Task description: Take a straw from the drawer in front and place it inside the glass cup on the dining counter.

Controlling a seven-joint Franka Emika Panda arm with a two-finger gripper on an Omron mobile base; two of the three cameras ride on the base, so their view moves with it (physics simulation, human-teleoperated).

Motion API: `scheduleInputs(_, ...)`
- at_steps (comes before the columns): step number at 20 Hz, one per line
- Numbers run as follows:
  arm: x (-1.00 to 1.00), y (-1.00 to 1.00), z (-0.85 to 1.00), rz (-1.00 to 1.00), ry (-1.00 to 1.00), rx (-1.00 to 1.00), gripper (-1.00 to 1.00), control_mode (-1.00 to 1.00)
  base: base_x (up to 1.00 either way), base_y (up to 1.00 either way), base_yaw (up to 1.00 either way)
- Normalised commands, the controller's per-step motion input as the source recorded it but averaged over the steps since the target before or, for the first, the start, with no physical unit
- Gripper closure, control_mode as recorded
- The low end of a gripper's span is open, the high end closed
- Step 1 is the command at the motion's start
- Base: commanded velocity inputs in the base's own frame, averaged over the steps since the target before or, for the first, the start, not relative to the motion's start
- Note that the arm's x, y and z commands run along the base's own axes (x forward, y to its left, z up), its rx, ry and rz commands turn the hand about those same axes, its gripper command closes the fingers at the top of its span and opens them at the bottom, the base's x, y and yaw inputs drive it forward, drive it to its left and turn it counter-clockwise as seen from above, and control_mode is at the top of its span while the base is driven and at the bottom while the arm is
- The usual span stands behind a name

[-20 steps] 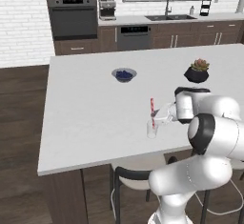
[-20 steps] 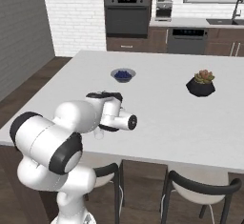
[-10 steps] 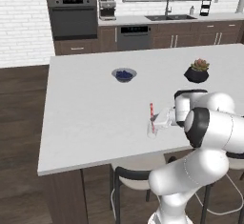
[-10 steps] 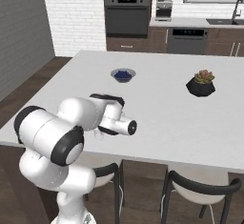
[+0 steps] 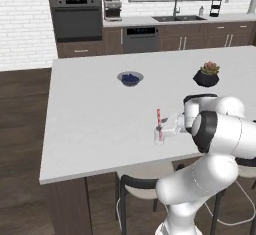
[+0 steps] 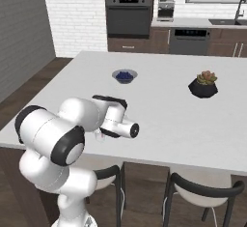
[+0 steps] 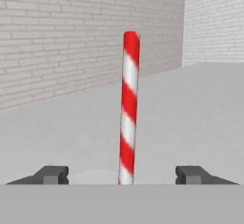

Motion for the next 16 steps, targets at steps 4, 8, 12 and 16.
scheduleInputs(4, -0.20, -0.01, 0.65, 0.00, 0.00, 0.02, -1.00, -1.00, 0.00, 0.00, 0.00)
scheduleInputs(8, -0.50, -0.18, 0.99, -0.05, 0.00, 0.05, -1.00, -1.00, 0.00, 0.00, 0.00)
scheduleInputs(12, -0.76, -0.25, 1.00, -0.09, 0.12, 0.12, -1.00, -1.00, 0.00, 0.00, 0.00)
scheduleInputs(16, -0.81, -0.15, 1.00, -0.13, 0.31, 0.06, -1.00, -1.00, 0.00, 0.00, 0.00)
